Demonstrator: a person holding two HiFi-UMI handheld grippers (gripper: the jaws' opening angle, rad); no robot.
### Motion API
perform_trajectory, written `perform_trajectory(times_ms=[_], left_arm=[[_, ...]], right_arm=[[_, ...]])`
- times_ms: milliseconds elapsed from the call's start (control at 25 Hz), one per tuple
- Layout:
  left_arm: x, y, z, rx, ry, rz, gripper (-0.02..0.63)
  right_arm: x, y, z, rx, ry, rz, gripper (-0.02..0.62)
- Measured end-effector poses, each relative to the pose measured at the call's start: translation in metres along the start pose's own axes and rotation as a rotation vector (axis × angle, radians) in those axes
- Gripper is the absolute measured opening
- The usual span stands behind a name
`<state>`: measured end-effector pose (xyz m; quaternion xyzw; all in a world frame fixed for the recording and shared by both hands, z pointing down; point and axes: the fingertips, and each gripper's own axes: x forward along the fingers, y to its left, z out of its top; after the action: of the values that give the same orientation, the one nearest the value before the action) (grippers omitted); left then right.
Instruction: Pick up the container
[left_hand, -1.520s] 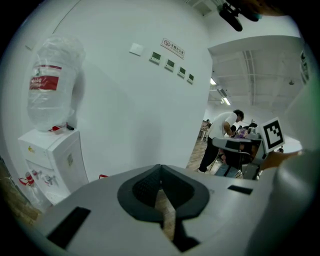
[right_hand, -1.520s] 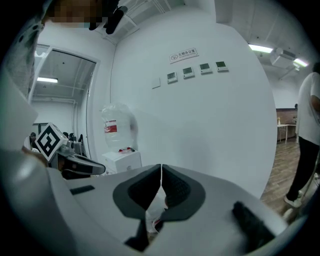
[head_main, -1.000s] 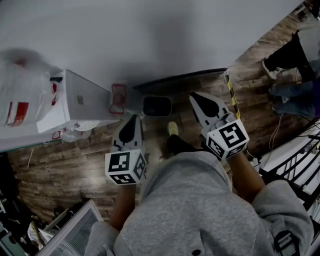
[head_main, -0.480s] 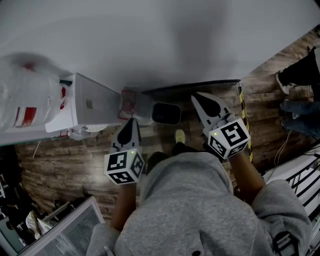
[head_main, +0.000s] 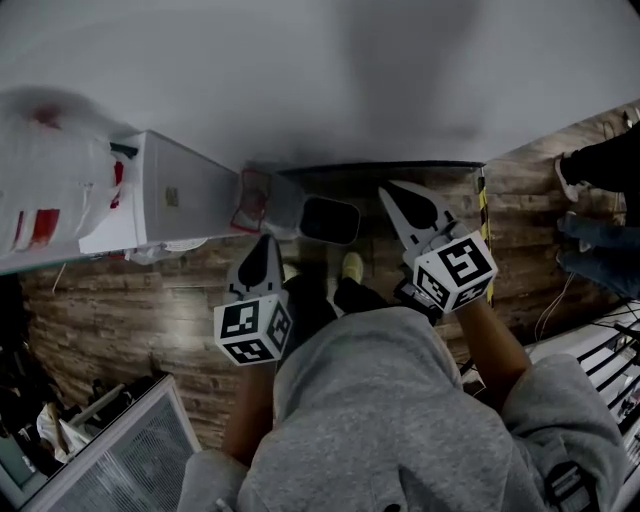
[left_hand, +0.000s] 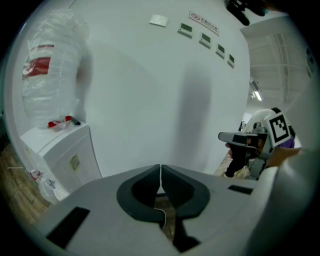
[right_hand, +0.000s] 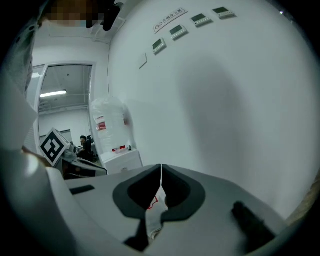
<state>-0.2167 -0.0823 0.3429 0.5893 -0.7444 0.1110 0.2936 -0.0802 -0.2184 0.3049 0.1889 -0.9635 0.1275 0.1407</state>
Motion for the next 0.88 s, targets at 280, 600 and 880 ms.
perform_trajectory(times_ms=[280,600,880], left_arm=[[0.044,0.032,-0.045,-0.057,0.112,0.004,0.017],[0.101,0.058,-0.109,-0.161,0.218,0.01,0.056],[0.156,0.073,-0.19,-0.197,0.352,-0.016,0.149]], right_arm=[[0.038,0.001,-0.043,0.024,0.098,0.003,0.025],[0.078,0.002,-0.092,0.076,0.181,0.023,0.026],[0.105,0.01,-0.158,0.15,0.246,0.039,0.026]])
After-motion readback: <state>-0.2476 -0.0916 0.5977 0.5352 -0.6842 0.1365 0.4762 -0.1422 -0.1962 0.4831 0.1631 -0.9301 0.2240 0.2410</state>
